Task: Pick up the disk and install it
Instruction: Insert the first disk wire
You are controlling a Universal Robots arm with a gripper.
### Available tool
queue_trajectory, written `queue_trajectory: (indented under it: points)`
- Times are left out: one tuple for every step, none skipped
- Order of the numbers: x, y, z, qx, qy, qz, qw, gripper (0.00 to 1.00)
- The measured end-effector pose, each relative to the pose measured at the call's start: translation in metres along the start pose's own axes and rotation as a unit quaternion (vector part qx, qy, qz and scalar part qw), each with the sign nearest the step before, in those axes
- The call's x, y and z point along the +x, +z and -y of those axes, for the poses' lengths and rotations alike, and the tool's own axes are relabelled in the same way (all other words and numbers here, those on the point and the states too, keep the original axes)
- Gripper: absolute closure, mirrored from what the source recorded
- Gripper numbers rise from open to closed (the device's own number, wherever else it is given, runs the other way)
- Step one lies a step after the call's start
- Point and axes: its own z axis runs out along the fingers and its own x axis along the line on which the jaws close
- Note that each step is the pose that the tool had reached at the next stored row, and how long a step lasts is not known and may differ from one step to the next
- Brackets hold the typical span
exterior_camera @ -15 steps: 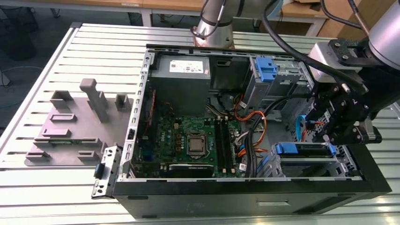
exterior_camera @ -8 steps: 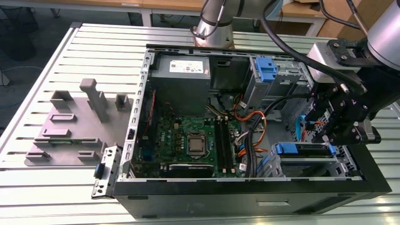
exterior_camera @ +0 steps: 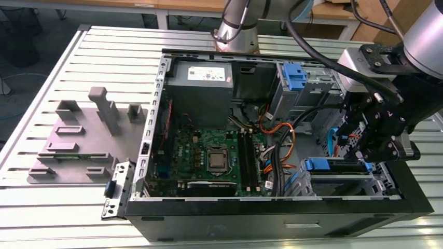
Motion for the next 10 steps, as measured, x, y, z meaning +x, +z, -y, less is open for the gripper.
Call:
queue_trajectory:
  points:
    - [0.0, 0.0004, 0.0, 0.0, 0.0, -0.0005, 1.0, 0.51]
    - [0.0, 0.0008, -0.0002, 0.0, 0.0, -0.0011, 1.0, 0.51]
    - [0.0001, 0.0012, -0.0002, 0.0, 0.0, -0.0014, 1.0, 0.51]
    - [0.0001, 0.0012, -0.0003, 0.0, 0.0, -0.0015, 1.0, 0.51]
    - [0.0001, 0.0013, -0.0002, 0.0, 0.0, -0.0015, 1.0, 0.51]
    - [0.0001, 0.0013, -0.0002, 0.0, 0.0, -0.0015, 1.0, 0.51]
    - [0.0001, 0.0014, -0.0003, 0.0, 0.0, -0.0014, 1.0, 0.51]
    - [0.0001, 0.0014, -0.0003, 0.0, 0.0, -0.0014, 1.0, 0.51]
    - [0.0001, 0.0014, -0.0002, 0.0, 0.0, -0.0014, 1.0, 0.51]
    - [0.0001, 0.0015, -0.0003, 0.0, 0.0, -0.0014, 1.0, 0.51]
